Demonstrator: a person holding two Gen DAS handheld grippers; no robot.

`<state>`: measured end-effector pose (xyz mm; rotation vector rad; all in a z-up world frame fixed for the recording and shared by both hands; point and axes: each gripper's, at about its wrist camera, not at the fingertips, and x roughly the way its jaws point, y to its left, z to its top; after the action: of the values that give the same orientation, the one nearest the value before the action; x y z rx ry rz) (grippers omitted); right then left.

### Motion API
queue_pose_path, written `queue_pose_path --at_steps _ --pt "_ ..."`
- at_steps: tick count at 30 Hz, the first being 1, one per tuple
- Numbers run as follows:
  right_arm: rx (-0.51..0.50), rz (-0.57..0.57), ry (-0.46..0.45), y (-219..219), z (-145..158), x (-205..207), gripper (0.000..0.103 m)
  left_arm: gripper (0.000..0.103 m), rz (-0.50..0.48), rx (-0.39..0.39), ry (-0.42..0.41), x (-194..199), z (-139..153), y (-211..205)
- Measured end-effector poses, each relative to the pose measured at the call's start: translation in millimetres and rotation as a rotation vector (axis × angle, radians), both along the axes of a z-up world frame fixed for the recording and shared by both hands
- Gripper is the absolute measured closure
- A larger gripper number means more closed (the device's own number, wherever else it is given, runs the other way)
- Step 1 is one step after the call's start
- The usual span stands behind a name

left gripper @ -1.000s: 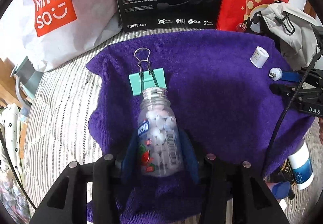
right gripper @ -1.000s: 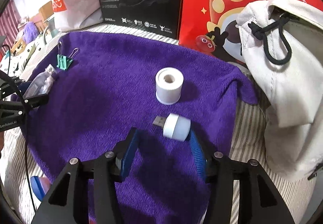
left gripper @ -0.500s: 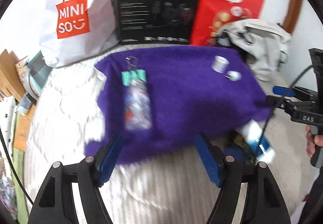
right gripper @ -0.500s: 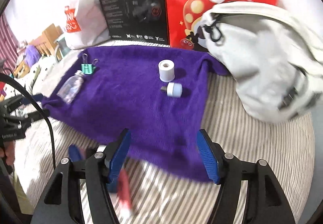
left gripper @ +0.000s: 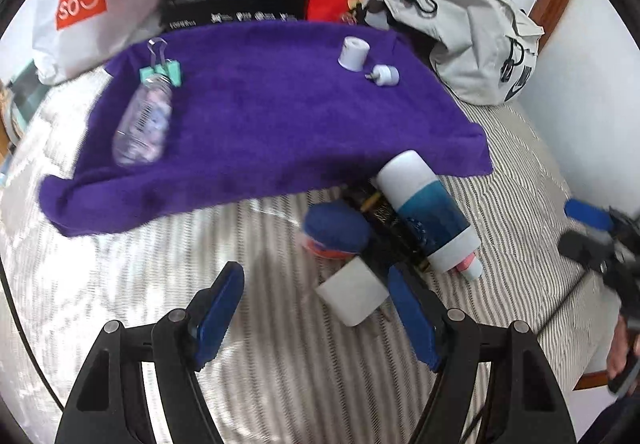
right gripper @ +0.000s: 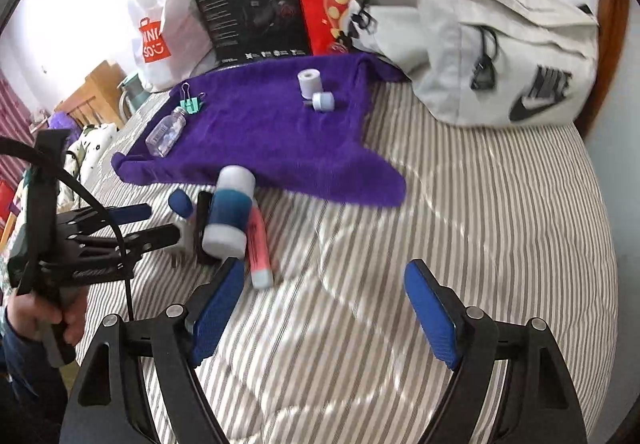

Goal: Organize rigid objects
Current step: 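Grasp the white square charger with the left tool while the right tool moves toward the blue-and-white cylinder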

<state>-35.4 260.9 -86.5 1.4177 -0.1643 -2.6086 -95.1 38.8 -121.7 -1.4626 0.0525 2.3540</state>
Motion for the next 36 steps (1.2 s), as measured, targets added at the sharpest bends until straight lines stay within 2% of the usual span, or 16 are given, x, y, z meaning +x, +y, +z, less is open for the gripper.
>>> queue_pose_path --at_steps 4,7,13,16,18,23,29,36 --pt "-0.031 -0.016 -0.013 4.8 -8.2 9.6 0.021 0.027 0.001 -0.059 -0.003 2.9 -8.5 3.4" --pt "-0.041 -0.024 -0.027 7.1 -15.1 11.2 0.021 0.026 -0.012 -0.155 0.029 11.3 -8.0 -1.1" --pt "-0.052 -0.018 -0.038 1.5 -24.5 3.9 0.021 0.028 -0.015 -0.138 0.043 10.5 -7.2 -8.0" --pt "-0.042 0.001 -0.033 -6.3 -25.3 2.9 0.021 0.034 -0.039 -0.154 0.073 11.7 -7.5 -2.8" --pt "-0.044 0.013 -0.032 -10.5 -27.5 2.5 0.021 0.05 -0.062 -0.152 0.078 12.6 -7.7 0.4" --pt "-0.056 0.027 -0.028 -21.2 -29.4 -5.9 0.021 0.076 -0.107 -0.13 0.088 14.0 -6.4 7.7" --pt "-0.082 0.065 -0.006 -41.7 -23.8 -26.4 0.021 0.076 -0.086 -0.145 0.089 12.8 -4.9 -4.8" --pt "-0.038 0.124 -0.016 -76.9 -36.9 -58.9 0.021 0.076 0.009 -0.148 0.069 7.0 -6.5 -56.0"
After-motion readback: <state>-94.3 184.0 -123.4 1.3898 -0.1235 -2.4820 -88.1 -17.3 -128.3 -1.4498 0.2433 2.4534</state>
